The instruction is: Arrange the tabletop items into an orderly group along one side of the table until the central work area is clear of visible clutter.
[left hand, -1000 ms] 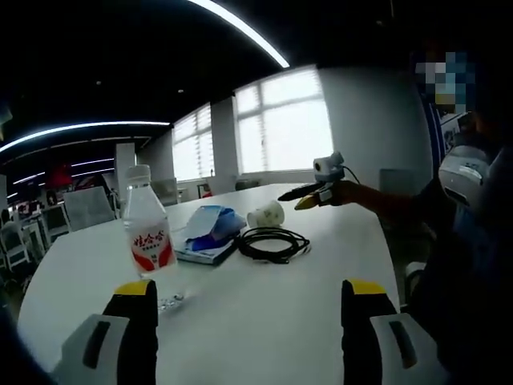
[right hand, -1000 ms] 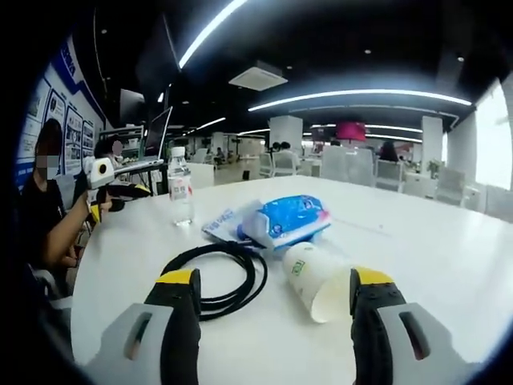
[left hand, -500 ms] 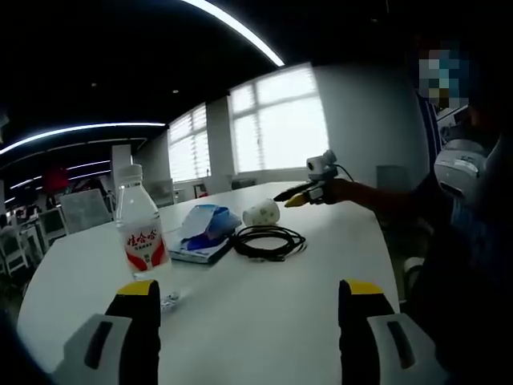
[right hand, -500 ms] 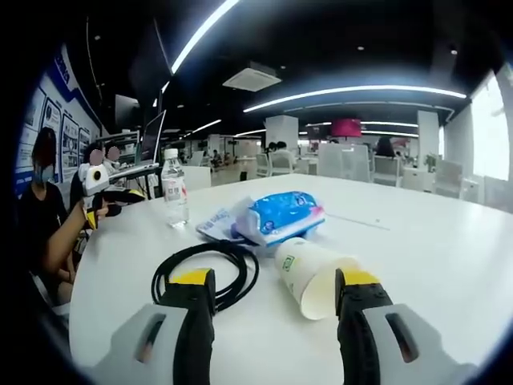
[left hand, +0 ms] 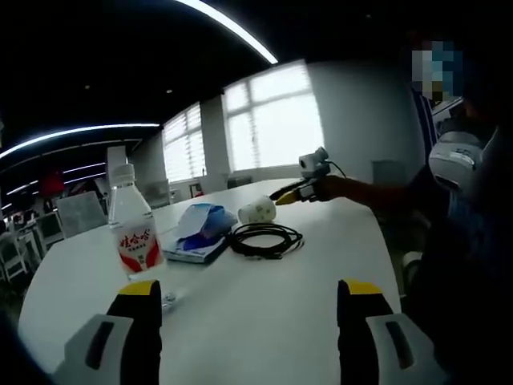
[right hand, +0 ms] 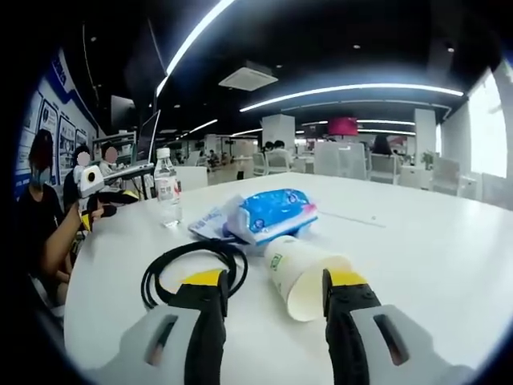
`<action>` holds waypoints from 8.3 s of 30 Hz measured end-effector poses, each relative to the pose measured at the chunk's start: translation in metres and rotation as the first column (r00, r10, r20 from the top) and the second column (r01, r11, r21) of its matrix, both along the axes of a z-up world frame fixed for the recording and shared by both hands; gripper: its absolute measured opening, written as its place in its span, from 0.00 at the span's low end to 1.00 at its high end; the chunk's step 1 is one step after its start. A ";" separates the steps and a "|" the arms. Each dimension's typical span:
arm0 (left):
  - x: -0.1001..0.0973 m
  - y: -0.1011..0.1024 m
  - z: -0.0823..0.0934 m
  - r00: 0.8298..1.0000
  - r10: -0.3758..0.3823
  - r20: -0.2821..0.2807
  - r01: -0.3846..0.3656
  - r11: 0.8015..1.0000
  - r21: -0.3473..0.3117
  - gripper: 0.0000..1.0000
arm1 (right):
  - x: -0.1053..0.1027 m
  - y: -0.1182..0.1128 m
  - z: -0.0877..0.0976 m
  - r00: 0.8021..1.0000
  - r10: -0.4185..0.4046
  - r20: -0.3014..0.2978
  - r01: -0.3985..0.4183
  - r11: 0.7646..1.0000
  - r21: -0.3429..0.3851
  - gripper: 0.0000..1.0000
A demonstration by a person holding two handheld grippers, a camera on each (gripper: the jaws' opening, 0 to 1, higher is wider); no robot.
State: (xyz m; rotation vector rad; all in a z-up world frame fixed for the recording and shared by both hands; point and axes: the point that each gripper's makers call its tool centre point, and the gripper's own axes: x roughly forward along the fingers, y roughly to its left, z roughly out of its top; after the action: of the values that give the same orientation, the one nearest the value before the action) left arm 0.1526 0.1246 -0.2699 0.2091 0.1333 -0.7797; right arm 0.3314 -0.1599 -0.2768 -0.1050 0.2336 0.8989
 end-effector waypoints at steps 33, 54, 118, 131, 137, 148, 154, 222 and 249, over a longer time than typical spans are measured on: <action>0.001 0.008 -0.008 1.000 0.018 -0.007 -0.018 1.000 -0.009 0.89 | 0.005 0.000 -0.009 1.000 -0.025 0.009 0.025 0.999 -0.036 0.16; 0.001 0.012 -0.002 0.999 0.036 0.007 -0.036 0.999 -0.014 0.88 | 0.003 -0.007 0.006 0.998 -0.032 0.062 0.036 0.998 -0.059 0.02; -0.011 0.019 -0.006 0.998 0.069 0.007 -0.069 0.997 -0.037 0.87 | -0.043 0.068 0.075 0.896 0.299 0.327 -0.096 0.851 -0.517 0.01; -0.012 0.021 -0.009 0.997 0.076 0.000 -0.076 0.996 -0.037 0.87 | -0.049 0.089 0.075 0.882 0.346 0.320 -0.135 0.836 -0.531 0.01; -0.012 0.022 -0.009 0.997 0.077 -0.001 -0.077 0.996 -0.035 0.87 | -0.053 0.100 0.075 0.875 0.367 0.316 -0.154 0.830 -0.536 0.01; -0.012 0.023 -0.008 0.997 0.072 -0.010 -0.073 0.997 -0.028 0.87 | -0.057 0.114 0.071 0.865 0.397 0.307 -0.182 0.818 -0.546 0.01; -0.012 0.026 -0.008 0.997 0.079 -0.023 -0.079 0.996 -0.029 0.88 | -0.058 0.121 0.075 0.856 0.414 0.309 -0.196 0.814 -0.547 0.01; -0.022 0.047 -0.026 0.987 0.122 -0.102 -0.129 0.990 -0.064 1.00 | -0.088 0.211 0.052 0.764 0.599 0.240 -0.345 0.693 -0.633 0.01; -0.030 0.056 -0.030 0.985 0.135 -0.106 -0.141 0.988 -0.057 0.99 | -0.100 0.251 0.025 0.700 0.696 0.159 -0.421 0.583 -0.695 0.01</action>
State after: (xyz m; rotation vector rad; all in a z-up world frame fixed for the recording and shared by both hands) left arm 0.1225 0.1809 -0.3004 0.0979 0.2169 -0.6554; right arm 0.2313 0.0916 -0.2522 -1.0505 0.0695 1.4055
